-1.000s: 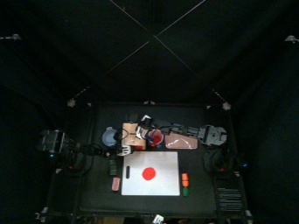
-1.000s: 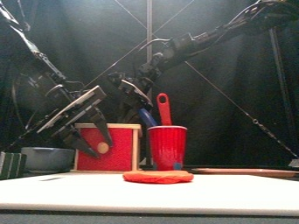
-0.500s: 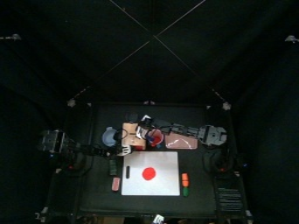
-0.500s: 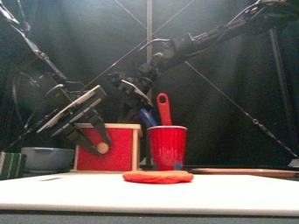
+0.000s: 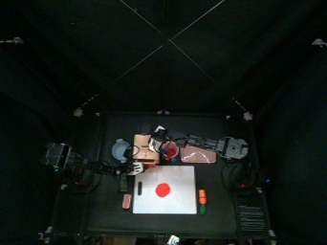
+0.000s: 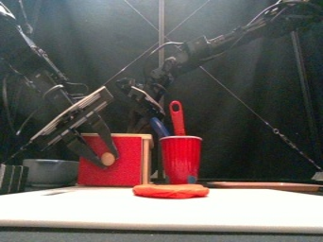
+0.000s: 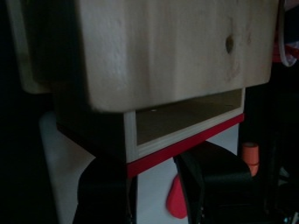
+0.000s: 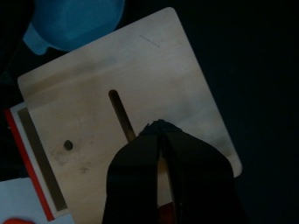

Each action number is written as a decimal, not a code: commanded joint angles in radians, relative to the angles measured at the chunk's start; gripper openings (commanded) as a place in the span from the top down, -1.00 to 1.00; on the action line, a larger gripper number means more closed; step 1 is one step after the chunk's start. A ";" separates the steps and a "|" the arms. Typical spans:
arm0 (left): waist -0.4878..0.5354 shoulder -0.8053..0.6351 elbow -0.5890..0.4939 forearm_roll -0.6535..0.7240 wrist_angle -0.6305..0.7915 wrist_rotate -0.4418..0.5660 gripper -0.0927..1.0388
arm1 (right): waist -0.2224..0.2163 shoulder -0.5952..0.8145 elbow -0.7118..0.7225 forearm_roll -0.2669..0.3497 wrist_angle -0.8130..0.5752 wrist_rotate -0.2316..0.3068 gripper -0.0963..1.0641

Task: Get the cutter from the drawer then cut the dough then place the extra dough in the bowl
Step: Open the drawer

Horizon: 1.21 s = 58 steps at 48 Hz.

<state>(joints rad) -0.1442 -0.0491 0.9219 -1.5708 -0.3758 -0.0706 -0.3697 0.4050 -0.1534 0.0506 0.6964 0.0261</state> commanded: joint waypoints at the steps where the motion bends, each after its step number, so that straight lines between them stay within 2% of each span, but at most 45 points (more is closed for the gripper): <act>1: -0.035 -0.006 -0.020 -0.021 -0.005 0.002 -0.14 | -0.006 -0.023 -0.014 -0.002 0.006 0.000 0.75; 29: -0.147 -0.006 -0.031 -0.101 -0.029 0.002 -0.14 | -0.006 -0.023 -0.012 0.003 0.014 0.003 0.75; 49: -0.170 0.008 -0.044 -0.103 -0.032 0.002 -0.15 | -0.006 -0.023 -0.011 0.006 0.018 0.003 0.75; 58: -0.170 0.028 -0.058 -0.103 -0.032 0.003 -0.22 | -0.006 -0.023 -0.011 0.006 0.018 0.002 0.75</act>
